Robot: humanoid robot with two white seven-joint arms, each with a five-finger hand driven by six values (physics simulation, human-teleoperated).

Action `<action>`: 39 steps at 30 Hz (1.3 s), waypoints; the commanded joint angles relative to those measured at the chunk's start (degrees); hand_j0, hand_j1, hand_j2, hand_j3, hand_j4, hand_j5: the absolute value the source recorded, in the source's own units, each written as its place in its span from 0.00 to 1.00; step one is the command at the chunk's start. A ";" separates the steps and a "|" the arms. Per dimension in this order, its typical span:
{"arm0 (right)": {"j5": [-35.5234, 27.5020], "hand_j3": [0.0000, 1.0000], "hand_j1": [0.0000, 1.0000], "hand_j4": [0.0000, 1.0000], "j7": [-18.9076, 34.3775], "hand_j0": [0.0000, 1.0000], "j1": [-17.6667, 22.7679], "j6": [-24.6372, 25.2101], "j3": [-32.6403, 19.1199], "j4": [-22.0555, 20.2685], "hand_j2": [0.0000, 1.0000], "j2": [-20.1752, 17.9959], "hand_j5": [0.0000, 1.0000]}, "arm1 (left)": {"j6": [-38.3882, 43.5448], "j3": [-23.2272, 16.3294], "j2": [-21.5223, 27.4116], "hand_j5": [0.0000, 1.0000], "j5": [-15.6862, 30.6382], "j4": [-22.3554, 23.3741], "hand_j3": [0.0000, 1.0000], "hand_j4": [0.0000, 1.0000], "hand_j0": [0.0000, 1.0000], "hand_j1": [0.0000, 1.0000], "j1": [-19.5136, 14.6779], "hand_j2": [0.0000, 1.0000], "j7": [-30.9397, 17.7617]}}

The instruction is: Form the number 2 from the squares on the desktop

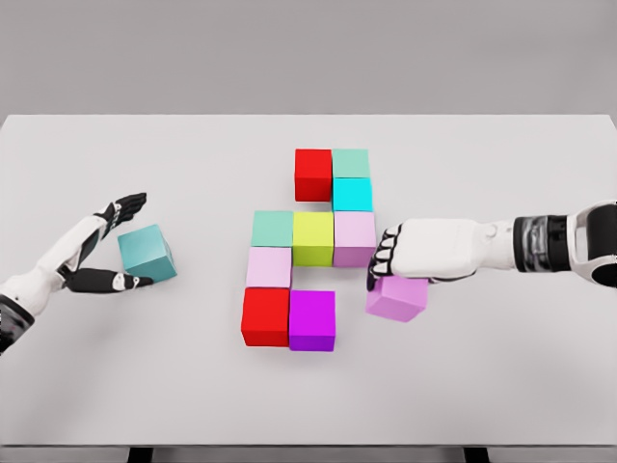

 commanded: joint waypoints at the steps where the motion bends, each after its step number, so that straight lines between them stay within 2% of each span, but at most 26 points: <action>1: -0.33 0.64 0.64 0.64 0.03 0.64 0.00 0.18 0.87 -0.04 0.64 0.98 0.64 | 2.00 -0.25 -1.32 0.99 -1.76 0.50 0.99 0.99 0.99 0.99 0.00 0.99 0.01; 23: -0.33 0.64 0.64 0.64 0.03 0.64 -0.62 0.18 3.86 -0.13 0.64 2.21 0.64 | 4.73 -0.69 -3.34 0.97 -4.31 2.09 0.97 0.97 0.97 0.97 -1.06 0.97 0.01; 26: -0.33 0.64 0.64 0.64 0.03 0.64 -0.70 0.18 3.86 -0.13 0.64 2.30 0.64 | 4.82 -0.69 -3.60 0.87 -4.31 2.17 0.87 0.87 0.87 0.87 -1.06 0.87 0.01; 29: -0.33 0.66 0.66 0.66 0.03 0.66 -0.70 0.18 3.86 -0.13 0.66 2.30 0.66 | 4.90 -0.69 -3.60 0.71 -4.40 2.09 0.71 0.71 0.71 0.71 -1.06 0.71 0.01; 31: -0.33 0.66 0.66 0.66 0.03 0.66 -0.70 0.18 3.86 -0.13 0.66 2.30 0.66 | 5.17 -0.69 -3.69 0.66 -4.40 2.09 0.66 0.66 0.66 0.66 -1.06 0.66 0.01; 32: -0.33 0.69 0.69 0.69 0.03 0.69 -0.70 0.18 3.86 -0.13 0.69 2.30 0.69 | 5.17 -0.69 -3.69 0.64 -4.40 2.09 0.64 0.64 0.64 0.64 -1.06 0.64 0.01; 33: -0.33 1.00 1.00 1.00 0.03 1.00 -0.70 0.18 3.86 -0.13 1.00 2.30 1.00 | 5.17 -0.69 -3.69 0.62 -4.40 2.09 0.62 0.62 0.62 0.62 -1.06 0.62 0.01; 39: -0.68 1.00 1.00 1.00 0.03 1.00 -1.76 0.18 3.59 -0.13 1.00 2.12 1.00 | 5.61 -0.43 -3.60 0.56 -4.31 2.00 0.56 0.56 0.56 0.56 -1.14 0.56 0.01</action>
